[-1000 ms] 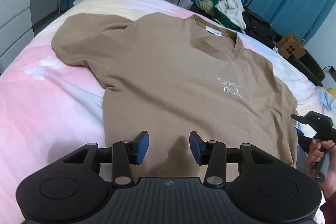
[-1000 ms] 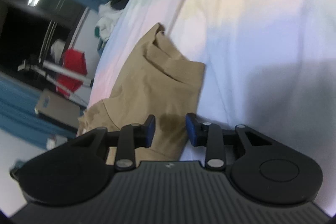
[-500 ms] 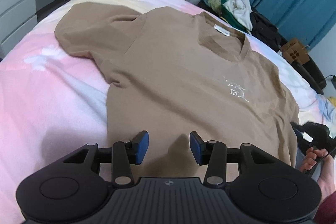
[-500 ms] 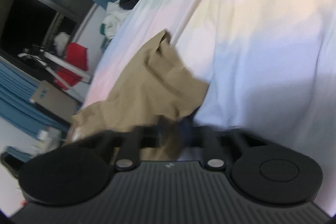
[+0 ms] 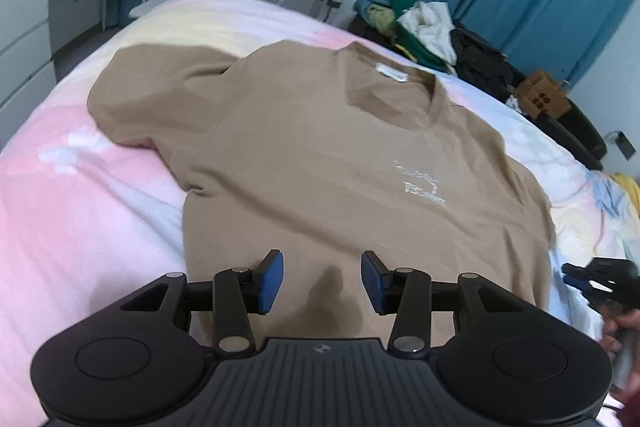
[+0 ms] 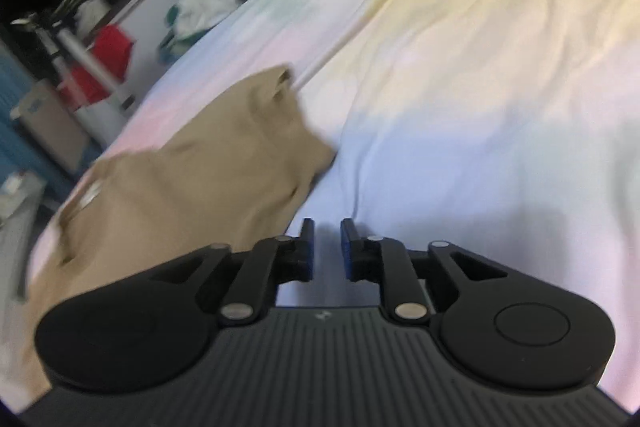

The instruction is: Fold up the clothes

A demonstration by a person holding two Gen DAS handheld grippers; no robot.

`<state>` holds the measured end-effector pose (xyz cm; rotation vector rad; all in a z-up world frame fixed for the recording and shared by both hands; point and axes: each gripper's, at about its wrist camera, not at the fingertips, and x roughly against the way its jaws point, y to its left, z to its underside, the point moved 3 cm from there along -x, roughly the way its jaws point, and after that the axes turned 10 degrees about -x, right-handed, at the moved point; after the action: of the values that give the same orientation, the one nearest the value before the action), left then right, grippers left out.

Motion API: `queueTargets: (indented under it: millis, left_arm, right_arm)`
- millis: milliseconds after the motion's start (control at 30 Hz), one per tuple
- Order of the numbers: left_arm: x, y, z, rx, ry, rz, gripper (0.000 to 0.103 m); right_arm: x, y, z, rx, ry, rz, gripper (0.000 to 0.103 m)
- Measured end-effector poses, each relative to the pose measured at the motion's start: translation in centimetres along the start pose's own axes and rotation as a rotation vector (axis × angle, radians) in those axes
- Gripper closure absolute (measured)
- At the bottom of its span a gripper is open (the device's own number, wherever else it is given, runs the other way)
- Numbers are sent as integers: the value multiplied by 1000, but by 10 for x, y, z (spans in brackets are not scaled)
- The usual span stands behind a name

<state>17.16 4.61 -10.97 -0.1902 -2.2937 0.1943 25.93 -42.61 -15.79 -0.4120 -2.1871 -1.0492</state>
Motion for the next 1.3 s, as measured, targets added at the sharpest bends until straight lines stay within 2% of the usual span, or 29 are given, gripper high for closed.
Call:
queueTargets:
  millis: [33, 67, 133, 200, 300, 433, 500, 600, 633, 700, 767, 867, 1033, 1100, 1200, 1300]
  left_arm:
    - [5, 0, 1, -3, -6, 4, 57]
    - [10, 1, 1, -1, -12, 12, 57]
    - [21, 4, 2, 14, -28, 37, 57]
    - [32, 8, 3, 19, -48, 47, 57]
    - [49, 13, 3, 17, -78, 53, 56]
    - [61, 23, 7, 39, -80, 67, 56]
    - [63, 28, 10, 55, -69, 86, 56]
    - [62, 35, 14, 73, -53, 102, 56]
    - [61, 38, 15, 78, -47, 103, 56]
    - [60, 38, 16, 77, -40, 107, 56]
    - [60, 38, 17, 74, -35, 114, 56]
    - [59, 37, 19, 69, -27, 123, 56]
    - [60, 35, 21, 55, -28, 132, 56]
    - [60, 34, 22, 51, -24, 132, 56]
    - [60, 32, 23, 40, -18, 128, 56]
    - [58, 30, 24, 29, -11, 120, 56]
  right_arm:
    - [19, 5, 9, 34, 22, -5, 69]
    - [37, 9, 19, 70, 45, -9, 55]
    - [75, 32, 49, 199, 91, 3, 43]
    - [112, 55, 90, 337, 145, -24, 43]
    - [147, 85, 161, 481, 288, -50, 42]
    - [156, 104, 236, 570, 481, -34, 42]
    - [151, 112, 269, 642, 547, -4, 42]
    - [144, 123, 305, 853, 548, 63, 43]
    - [141, 124, 309, 879, 542, 86, 44]
    - [139, 126, 308, 895, 543, 112, 54]
    - [142, 129, 304, 898, 551, 141, 86]
    - [158, 131, 290, 895, 549, 161, 98]
    - [174, 117, 257, 905, 519, 205, 99]
    - [177, 108, 240, 911, 491, 248, 99]
    - [179, 91, 212, 861, 473, 279, 99]
    - [181, 79, 201, 844, 466, 300, 99]
